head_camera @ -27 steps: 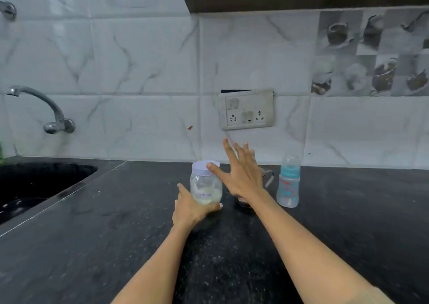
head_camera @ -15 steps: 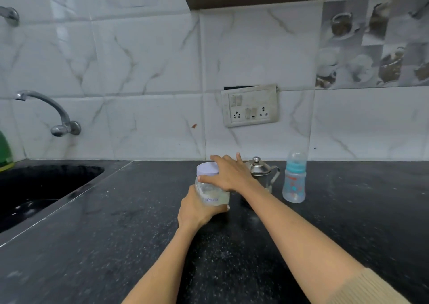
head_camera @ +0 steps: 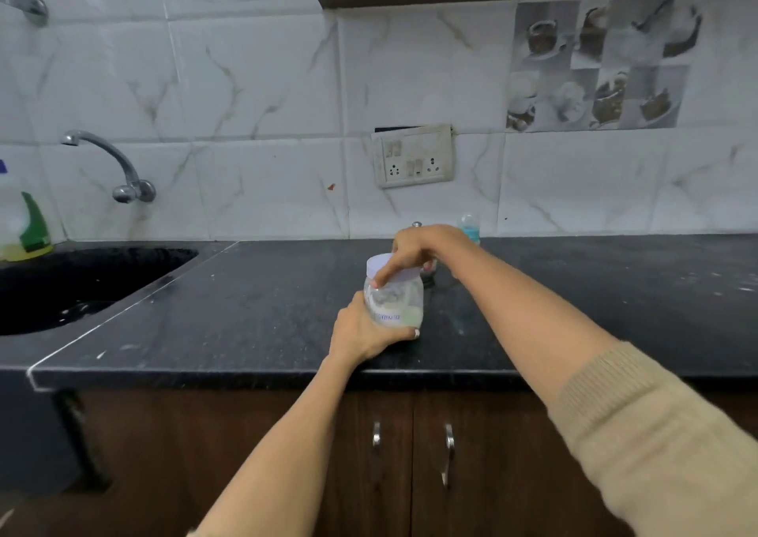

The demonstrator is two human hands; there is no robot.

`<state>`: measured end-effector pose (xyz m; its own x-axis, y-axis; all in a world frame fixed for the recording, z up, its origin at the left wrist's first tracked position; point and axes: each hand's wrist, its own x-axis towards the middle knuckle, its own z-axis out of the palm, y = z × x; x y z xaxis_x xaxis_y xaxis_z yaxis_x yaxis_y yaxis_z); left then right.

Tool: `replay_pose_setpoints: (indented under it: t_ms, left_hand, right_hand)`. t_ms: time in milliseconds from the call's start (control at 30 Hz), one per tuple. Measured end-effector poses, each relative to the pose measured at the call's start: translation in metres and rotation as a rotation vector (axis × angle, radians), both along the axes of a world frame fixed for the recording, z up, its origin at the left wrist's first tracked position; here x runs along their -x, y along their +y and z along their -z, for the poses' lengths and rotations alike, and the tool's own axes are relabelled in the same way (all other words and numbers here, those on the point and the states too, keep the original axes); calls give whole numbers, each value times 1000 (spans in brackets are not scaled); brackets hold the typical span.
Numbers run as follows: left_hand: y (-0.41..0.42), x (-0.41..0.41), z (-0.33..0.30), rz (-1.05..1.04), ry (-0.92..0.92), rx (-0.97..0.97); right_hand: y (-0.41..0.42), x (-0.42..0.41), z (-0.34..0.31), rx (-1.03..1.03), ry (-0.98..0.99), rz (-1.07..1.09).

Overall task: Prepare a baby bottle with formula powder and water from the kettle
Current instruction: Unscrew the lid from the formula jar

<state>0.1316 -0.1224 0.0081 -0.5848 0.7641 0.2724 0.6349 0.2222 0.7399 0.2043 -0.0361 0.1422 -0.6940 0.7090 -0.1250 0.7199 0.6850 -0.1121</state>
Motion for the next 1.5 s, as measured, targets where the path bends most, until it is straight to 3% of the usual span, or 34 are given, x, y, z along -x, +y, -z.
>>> replay_pose_setpoints:
  t_ms: [233,533,667,800,1033,1167,1267,1500]
  left_hand:
    - [-4,-7,2,-3,-18,-23]
    - [2,3,7,65,-61,-65]
    - [3,4,8,66,-85,-83]
    - [4,4,8,57,-104,-92]
    - [3,3,8,47,-126,-98]
    - [3,2,7,38,-110,-94]
    - [3,1,7,32,-99,-84]
    - [3,3,10,19,-91,-69]
  right_hand:
    - [1,2,-7,160,-87,6]
    - [12,-5,-21,277,-140,-147]
    - [8,-2,-25,163,8,-86]
    - [6,1,-21,41,-72,43]
    - [-6,1,-25,116,-94,-104]
    - [-15,2,-24,-63,15,-79]
    - [-19,1,-23,-145,-85,-25]
    - [-13,5,-22,35,-117,-152]
